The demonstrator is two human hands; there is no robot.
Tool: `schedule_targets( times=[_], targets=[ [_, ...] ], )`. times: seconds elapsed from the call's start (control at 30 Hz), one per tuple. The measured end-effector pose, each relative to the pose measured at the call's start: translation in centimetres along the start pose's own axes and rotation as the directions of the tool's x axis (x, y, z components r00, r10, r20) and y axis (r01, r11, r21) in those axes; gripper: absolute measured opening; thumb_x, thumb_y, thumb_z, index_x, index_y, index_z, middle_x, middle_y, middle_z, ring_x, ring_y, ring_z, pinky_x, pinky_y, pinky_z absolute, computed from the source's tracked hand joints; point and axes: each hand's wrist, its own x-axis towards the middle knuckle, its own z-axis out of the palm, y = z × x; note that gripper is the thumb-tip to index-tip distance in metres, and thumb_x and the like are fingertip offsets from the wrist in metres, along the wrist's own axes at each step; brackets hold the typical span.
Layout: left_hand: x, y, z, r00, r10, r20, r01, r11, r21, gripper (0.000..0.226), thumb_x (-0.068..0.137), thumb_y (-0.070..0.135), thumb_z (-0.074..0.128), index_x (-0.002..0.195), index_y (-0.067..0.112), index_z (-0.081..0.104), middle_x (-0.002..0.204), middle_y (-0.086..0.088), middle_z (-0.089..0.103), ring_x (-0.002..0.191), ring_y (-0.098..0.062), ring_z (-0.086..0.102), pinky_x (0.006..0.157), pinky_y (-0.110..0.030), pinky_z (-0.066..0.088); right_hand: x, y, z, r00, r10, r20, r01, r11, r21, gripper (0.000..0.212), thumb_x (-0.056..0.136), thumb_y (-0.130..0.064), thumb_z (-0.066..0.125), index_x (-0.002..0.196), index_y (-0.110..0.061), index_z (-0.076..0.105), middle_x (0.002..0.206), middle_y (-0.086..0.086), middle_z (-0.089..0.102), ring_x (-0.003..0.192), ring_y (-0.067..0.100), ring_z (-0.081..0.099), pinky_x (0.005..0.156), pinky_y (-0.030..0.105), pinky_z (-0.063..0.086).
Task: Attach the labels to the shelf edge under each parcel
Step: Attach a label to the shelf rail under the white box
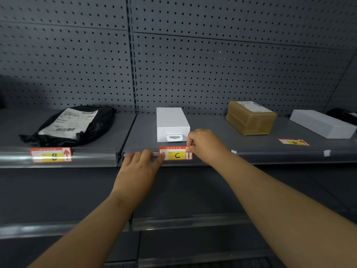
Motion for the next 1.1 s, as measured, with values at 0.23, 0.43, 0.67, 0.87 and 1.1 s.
schedule_targets(
  times=[0.23,0.43,0.67,0.87,1.1],
  targets=[
    [-0.2,0.0,0.1,1.0,-0.003,0.002,0.003,1.0,-0.003,0.084,0.035,0.01,0.088,0.116,0.019,0.064,0.092,-0.011,0.063,0.078,-0.03,0.062,0.077,-0.043,0.052,0.0,0.1,0.0,1.0,0.03,-0.004,-0.03,1.0,0.002,0.015,0.089,-0.018,0.061,0.096,-0.006,0.067,0.108,0.011,0.062,0.098,0.024,0.06,0.076,0.027,0.042],
    [-0.3,0.2,0.3,1.0,0.001,-0.012,-0.001,1.0,0.013,0.083,0.038,0.009,0.086,0.117,0.016,0.063,0.096,-0.014,0.063,0.082,-0.032,0.062,0.078,-0.044,0.051,-0.3,0.4,0.2,0.998,0.047,-0.052,-0.046,0.999,0.021,0.014,0.089,-0.019,0.061,0.096,-0.007,0.066,0.106,0.01,0.062,0.095,0.022,0.059,0.075,0.026,0.041],
    [-0.3,0.3,0.9,1.0,0.021,0.006,-0.021,0.999,0.026,0.086,0.04,0.009,0.086,0.121,0.011,0.06,0.103,-0.018,0.063,0.089,-0.036,0.062,0.083,-0.049,0.05,-0.8,0.8,-0.1,0.994,0.07,-0.083,-0.066,0.996,0.056,0.015,0.089,-0.018,0.06,0.099,-0.007,0.064,0.108,0.01,0.062,0.097,0.023,0.059,0.078,0.03,0.045],
    [-0.5,0.1,0.8,1.0,0.025,0.013,-0.025,0.999,0.024,0.086,0.04,0.009,0.086,0.122,0.012,0.06,0.104,-0.017,0.063,0.09,-0.035,0.062,0.086,-0.048,0.049,-0.9,0.5,0.3,0.998,0.026,-0.06,-0.022,0.998,0.061,0.029,0.092,-0.017,0.056,0.121,-0.016,0.062,0.117,0.008,0.058,0.107,0.023,0.055,0.084,0.027,0.041],
    [-0.7,0.1,0.9,0.999,0.027,0.016,-0.027,1.0,0.001,0.086,0.041,0.006,0.084,0.123,0.012,0.058,0.105,-0.017,0.062,0.09,-0.035,0.062,0.087,-0.049,0.048,-0.6,0.4,0.9,1.0,0.004,0.012,-0.004,1.0,0.024,0.03,0.094,-0.018,0.053,0.123,-0.019,0.062,0.118,0.01,0.056,0.11,0.025,0.054,0.09,0.029,0.041]
  ],
)
